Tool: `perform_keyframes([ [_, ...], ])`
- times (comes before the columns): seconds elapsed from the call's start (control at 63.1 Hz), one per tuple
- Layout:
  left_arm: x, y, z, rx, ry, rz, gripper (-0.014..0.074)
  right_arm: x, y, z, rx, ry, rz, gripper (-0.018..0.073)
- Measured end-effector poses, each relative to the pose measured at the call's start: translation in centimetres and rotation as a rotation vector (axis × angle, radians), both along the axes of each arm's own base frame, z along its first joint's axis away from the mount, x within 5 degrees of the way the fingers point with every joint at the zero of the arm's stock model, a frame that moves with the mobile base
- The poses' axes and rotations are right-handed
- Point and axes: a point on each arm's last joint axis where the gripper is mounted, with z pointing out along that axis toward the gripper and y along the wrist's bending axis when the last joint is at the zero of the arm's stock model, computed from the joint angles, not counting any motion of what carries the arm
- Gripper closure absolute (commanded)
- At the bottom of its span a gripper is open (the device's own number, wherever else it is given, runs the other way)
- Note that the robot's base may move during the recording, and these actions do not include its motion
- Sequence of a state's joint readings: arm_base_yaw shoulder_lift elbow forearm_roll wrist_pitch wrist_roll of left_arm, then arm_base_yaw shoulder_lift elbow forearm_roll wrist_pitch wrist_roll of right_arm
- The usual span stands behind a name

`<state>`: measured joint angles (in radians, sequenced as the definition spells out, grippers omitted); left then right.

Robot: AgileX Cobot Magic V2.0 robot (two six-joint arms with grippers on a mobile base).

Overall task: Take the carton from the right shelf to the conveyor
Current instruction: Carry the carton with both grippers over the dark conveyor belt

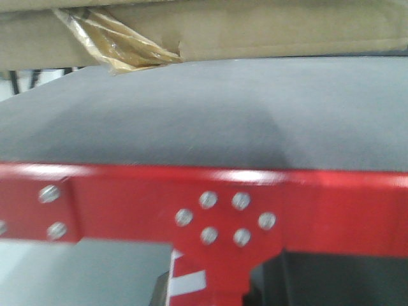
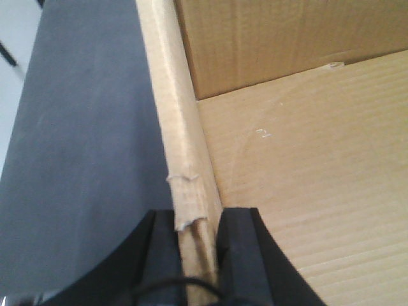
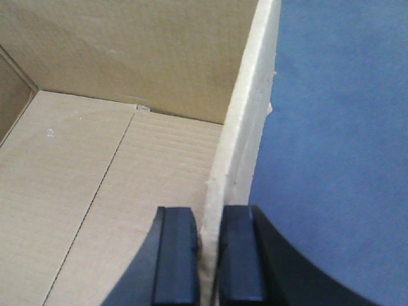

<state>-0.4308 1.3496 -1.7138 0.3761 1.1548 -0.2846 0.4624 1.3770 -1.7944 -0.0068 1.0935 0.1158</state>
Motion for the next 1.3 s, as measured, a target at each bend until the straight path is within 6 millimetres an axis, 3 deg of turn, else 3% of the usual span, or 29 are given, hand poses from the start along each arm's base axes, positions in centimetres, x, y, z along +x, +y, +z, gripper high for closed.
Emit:
perform_keyframes([
  [1.3,0.12,0.0,0.05,0.005,-0.011,0.0,0.0615,0.01,0.0,0.01,0.001,-0.002,0.0,0.0629],
])
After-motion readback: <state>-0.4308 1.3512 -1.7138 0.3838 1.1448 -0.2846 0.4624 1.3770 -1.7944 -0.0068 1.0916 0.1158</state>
